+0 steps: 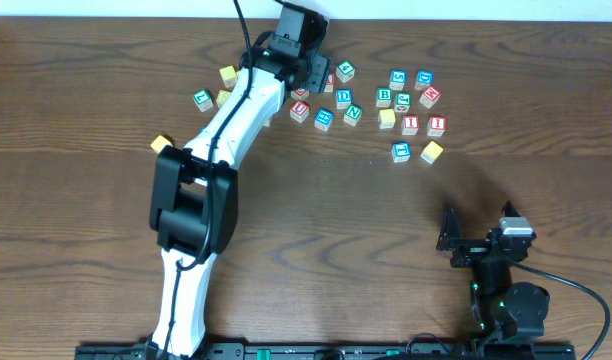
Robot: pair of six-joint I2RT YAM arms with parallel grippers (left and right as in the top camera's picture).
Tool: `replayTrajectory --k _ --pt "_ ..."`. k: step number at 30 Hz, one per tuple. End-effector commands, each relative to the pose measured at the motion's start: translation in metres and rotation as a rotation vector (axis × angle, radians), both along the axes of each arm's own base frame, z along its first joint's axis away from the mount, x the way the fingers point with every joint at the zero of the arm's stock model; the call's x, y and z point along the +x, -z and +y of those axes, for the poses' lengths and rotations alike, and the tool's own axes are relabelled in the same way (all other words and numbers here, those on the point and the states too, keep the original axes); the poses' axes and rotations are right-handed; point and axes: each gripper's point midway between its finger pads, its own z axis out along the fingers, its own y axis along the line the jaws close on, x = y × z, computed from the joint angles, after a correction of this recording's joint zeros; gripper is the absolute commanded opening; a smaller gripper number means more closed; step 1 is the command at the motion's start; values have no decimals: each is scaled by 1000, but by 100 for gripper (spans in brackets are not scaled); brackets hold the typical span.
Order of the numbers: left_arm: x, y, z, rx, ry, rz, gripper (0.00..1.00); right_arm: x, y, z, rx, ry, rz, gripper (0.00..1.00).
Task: Spell out AI2
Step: 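Lower the left gripper onto the red A block and grasp it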
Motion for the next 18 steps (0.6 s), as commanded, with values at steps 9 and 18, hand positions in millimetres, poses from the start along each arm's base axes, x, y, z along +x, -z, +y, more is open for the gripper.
replayTrajectory --k 9,18 --pt "12 -26 -37 43 -110 -41 67 0 1 1 -9 -3 -1 99" --pt "22 24 -40 21 -153 10 65 0 1 1 -9 -3 -1 99"
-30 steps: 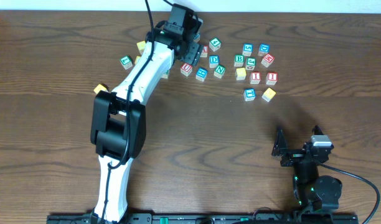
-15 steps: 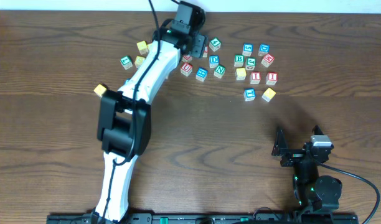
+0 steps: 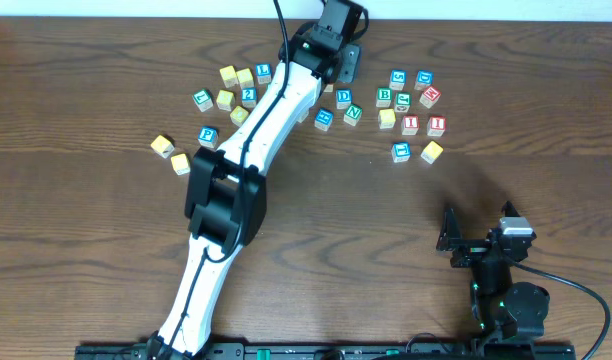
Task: Spell out AI2
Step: 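Lower the left gripper onto the red A block and grasp it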
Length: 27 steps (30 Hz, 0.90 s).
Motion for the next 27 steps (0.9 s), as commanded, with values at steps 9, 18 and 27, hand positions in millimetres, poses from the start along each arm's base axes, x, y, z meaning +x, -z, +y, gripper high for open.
replayTrajectory --k 9,18,27 --pt "13 49 4 -6 -67 31 64 0 1 1 -9 -3 -1 99" --pt "13 77 4 11 -68 61 60 0 1 1 -9 -3 -1 99" --pt "16 83 6 16 -75 56 58 0 1 1 -9 -3 -1 99"
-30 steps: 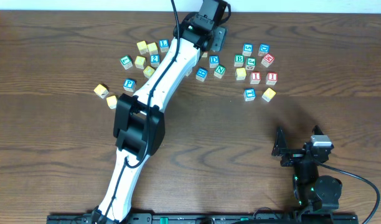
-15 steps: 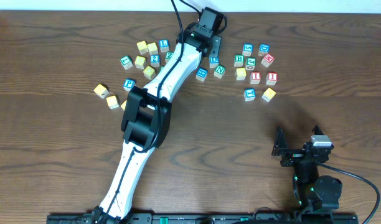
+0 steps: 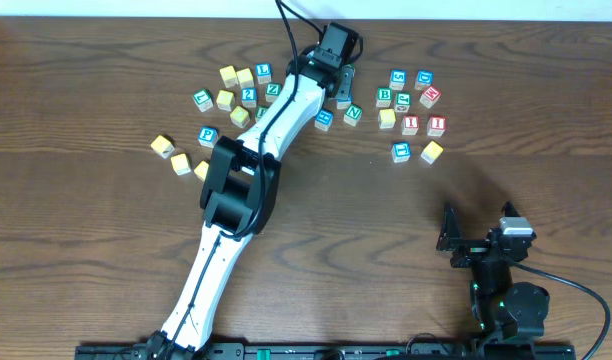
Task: Spell out AI2
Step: 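Lower the left gripper onto the red A block and grasp it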
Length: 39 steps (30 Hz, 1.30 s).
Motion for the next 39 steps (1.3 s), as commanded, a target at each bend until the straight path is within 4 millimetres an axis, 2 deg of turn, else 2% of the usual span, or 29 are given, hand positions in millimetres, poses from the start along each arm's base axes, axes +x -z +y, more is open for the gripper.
replayTrajectory --k 1,8,17,26,37,39 --pt "8 -3 6 6 -30 -27 58 0 1 1 -9 -3 -1 99" --pt "11 -1 14 5 -43 -26 55 0 1 1 -9 -3 -1 99" --pt "12 8 13 -1 -55 -19 53 0 1 1 -9 -3 -1 99" --pt "10 12 10 -10 -57 -10 43 0 1 1 -9 -3 -1 99" --pt "5 15 2 -8 -45 -2 43 0 1 1 -9 -3 -1 99" --pt "4 22 3 -2 -45 8 43 0 1 1 -9 -3 -1 99"
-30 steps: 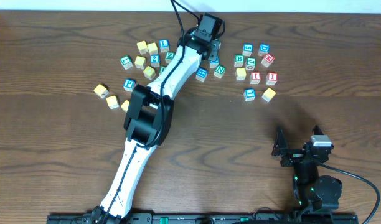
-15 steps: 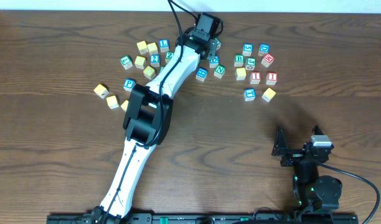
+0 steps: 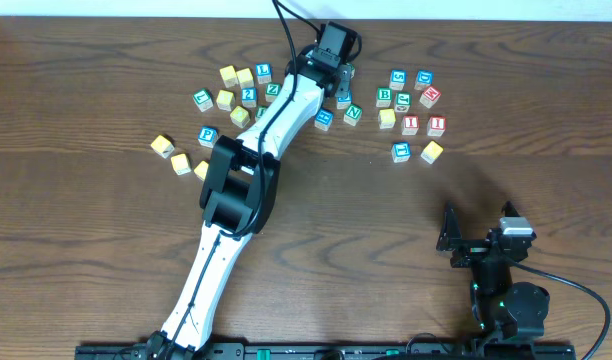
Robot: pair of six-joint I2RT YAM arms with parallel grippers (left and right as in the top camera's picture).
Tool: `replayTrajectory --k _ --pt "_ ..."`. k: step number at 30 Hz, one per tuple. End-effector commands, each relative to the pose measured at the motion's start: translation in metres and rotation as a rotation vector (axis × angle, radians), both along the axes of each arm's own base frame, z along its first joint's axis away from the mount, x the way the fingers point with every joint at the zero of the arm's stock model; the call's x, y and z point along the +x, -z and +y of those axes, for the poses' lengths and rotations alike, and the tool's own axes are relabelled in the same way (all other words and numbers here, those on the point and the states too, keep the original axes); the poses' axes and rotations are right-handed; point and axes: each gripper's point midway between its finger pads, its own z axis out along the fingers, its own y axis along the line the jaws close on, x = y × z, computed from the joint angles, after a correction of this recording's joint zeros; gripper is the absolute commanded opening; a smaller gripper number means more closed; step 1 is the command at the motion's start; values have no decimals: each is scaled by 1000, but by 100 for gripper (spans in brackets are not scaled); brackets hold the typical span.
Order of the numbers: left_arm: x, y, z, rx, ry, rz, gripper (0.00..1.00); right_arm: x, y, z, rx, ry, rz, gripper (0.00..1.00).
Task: Spell out AI2
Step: 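Lower the left gripper onto the red A block and grasp it, then carry the red A block toward the open table area and lower it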
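Note:
Lettered wooden blocks lie scattered across the far half of the table. A blue "2" block [image 3: 248, 96] sits in the left cluster. Two red "I" blocks [image 3: 411, 124] [image 3: 436, 124] stand side by side in the right cluster. No "A" block can be made out. My left gripper [image 3: 340, 92] is low over the blocks at the middle of the group, just behind the green "N" block [image 3: 353, 113]; its fingers are hidden under the wrist. My right gripper [image 3: 452, 232] rests at the near right, far from every block.
Yellow blocks [image 3: 163, 146] lie loose at the left of the group, and another [image 3: 432, 151] at its right. The white left arm [image 3: 248, 170] lies diagonally across the table and covers several blocks. The table's far edge [image 3: 466, 16] runs just behind the blocks.
My left gripper first stood over the left-middle blocks near the far edge. Then it was further right, behind the middle of the group. Then it was lower and nearer, over the blue "D" block, and it is still there. My right arm stayed parked.

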Motion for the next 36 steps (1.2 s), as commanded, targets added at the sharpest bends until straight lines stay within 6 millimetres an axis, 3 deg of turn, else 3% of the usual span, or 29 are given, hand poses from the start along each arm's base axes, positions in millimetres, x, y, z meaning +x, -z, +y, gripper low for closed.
replayTrajectory --k 1,6,12,17,23,27,29,33,36 --pt "-3 25 1 15 -12 34 43 0 1 1 -9 -3 -1 99" --pt "-4 30 1 18 -12 40 41 0 1 1 -9 -3 -1 99" --pt "-2 28 1 15 -13 32 33 0 1 1 -9 -3 -1 99" --pt "1 12 0 2 -13 8 23 0 1 1 -9 -3 -1 99" --pt "8 -57 3 -20 -36 -99 21 0 1 1 -9 -3 -1 99" --pt "-1 -113 8 -43 -37 -141 20 0 1 1 -9 -3 -1 99" --pt "-16 -149 16 -44 -37 -143 19 0 1 1 -9 -3 -1 99" --pt "-52 -198 34 -30 -37 -116 19 0 1 1 -9 -3 -1 99" --pt "-96 -232 57 1 -36 -57 19 0 1 1 -9 -3 -1 99"
